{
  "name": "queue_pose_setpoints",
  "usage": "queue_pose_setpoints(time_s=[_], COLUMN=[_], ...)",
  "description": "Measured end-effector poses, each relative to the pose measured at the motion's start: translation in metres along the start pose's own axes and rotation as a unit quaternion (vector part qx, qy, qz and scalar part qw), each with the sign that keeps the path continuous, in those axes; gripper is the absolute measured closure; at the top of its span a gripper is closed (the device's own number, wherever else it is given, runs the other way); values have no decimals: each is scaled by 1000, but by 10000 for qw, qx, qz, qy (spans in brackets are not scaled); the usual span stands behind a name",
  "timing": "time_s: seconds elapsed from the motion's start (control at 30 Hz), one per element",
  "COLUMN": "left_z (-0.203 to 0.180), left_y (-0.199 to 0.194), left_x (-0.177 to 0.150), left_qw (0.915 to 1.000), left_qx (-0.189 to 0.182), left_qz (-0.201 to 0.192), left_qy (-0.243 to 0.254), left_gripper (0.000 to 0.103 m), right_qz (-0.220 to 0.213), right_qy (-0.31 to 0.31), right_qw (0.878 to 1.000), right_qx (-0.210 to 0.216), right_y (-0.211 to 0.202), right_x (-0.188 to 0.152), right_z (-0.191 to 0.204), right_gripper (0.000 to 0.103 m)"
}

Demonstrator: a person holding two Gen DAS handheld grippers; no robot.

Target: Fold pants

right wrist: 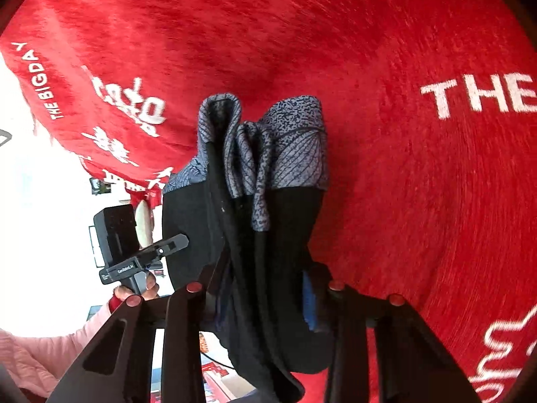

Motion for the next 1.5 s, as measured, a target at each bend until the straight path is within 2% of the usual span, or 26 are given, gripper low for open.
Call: queue_pose_setpoints(time_s=[0.13, 0.3, 0.43, 0.53, 0.57, 0.63, 0.7, 0.8, 0.83, 0.9, 0.97, 1.07, 1.13, 1.3, 1.37, 1.4, 1.43, 1.5], left_z=[-17, -24, -15, 2, 10, 21, 32, 40, 41, 40, 36, 20, 10, -16, -28, -34, -40, -48], left_y=[-15, -29, -27, -12, -5, -1, -4, -14, -19, -27, -35, -43, -46, -52, -54, -55, -57, -59], left_x=[-16, -50, -84, -108, -115, -120, -116, -113, -113, -113, -113, -120, -128, -150, -159, -163, -168, -178], left_qw=[9998, 9996, 9996, 9992, 9989, 9990, 9980, 9952, 9934, 9881, 9811, 9766, 9734, 9673, 9647, 9629, 9608, 9575], left_qx=[50, 141, 198, 309, 390, 439, 605, 895, 1067, 1467, 1848, 2072, 2214, 2484, 2584, 2645, 2712, 2808], left_qz=[-7, 8, 92, 188, 233, 108, -94, -251, -311, -412, -567, -566, -553, -474, -495, -540, -584, -647], left_qy=[177, 255, 205, 171, 120, 28, -173, -303, -275, -199, -24, 113, 199, 200, 104, 70, 19, -92], left_gripper=[46, 46, 46, 46, 46, 36, 25, 21, 21, 14, 12, 12, 0, 0, 0, 0, 0, 0], right_qz=[-1, -40, -31, 1, 50, 63, -80, -49, -18, 62, 103, 159, 217, 350, 380, 372, 368, 384], right_qy=[9, -1, -4, 96, 83, -12, 0, -148, -201, -261, -177, 109, 232, 231, 73, -23, -143, -447], right_qw=[10000, 9999, 10000, 9999, 9998, 9991, 9988, 9958, 9941, 9879, 9829, 9745, 9697, 9582, 9509, 9484, 9458, 9378], right_qx=[84, 111, 24, -72, -157, -412, -475, -898, -1065, -1527, -1827, -2237, -2420, -2830, -3071, -3148, -3222, -3421], right_y=[-9, -23, -22, -10, -13, -7, -6, -7, -7, -13, -18, -34, -46, -64, -70, -71, -72, -70], right_x=[-11, -44, -79, -108, -120, -132, -131, -131, -132, -134, -135, -144, -155, -174, -178, -178, -178, -180], right_z=[13, 32, 39, 29, 20, 8, 6, 8, 10, 10, 11, 11, 14, 28, 38, 44, 50, 66], right_gripper=[65, 66, 65, 65, 65, 61, 56, 47, 41, 36, 34, 27, 22, 20, 14, 5, 0, 0])
Point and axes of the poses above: each gripper's, at about its wrist camera, not at the fingertips, and y roughly the way its jaws point, z to its left, x to its top, the point moved 8 cm from there along y, roughly the way its jaws point, and after that the axes turned 11 degrees about -y, right-handed, at the moved point
